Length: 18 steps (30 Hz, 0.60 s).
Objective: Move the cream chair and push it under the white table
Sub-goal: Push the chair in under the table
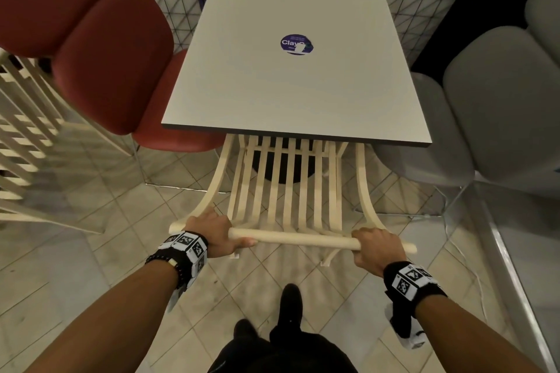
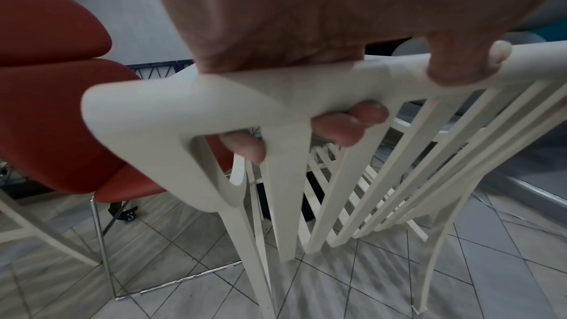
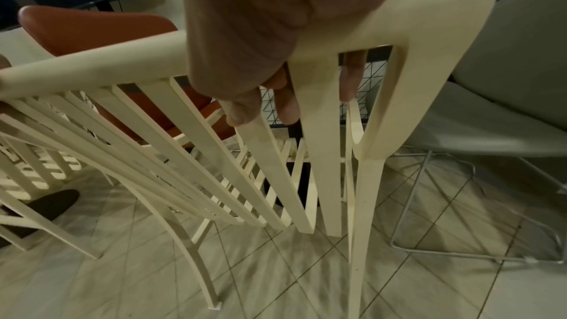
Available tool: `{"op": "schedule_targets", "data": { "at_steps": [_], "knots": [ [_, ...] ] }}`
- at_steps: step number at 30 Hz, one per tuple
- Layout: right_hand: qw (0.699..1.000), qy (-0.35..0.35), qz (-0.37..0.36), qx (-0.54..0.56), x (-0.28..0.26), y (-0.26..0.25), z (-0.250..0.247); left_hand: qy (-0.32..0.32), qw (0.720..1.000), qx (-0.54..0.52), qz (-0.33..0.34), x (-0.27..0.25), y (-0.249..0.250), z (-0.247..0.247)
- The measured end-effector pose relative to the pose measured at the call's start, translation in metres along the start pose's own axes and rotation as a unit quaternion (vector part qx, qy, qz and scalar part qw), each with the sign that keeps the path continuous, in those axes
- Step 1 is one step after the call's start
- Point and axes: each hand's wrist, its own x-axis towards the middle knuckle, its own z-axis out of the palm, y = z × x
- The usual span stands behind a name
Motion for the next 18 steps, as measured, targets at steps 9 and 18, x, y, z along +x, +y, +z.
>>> {"op": "schedule_targets", "data": {
  "at_steps": [9, 18],
  "knots": [
    [1.000, -0.005, 0.003, -0.002, 0.002, 0.003, -0.003, 0.005, 1.000, -0.025, 0.000, -0.003, 0.003, -0.001],
    [1.000, -0.014, -0.010, -0.002, -0.019, 0.011, 0.004, 0.006, 1.000, -0.003, 0.010, -0.020, 0.015, 0.019]
  ]
}}
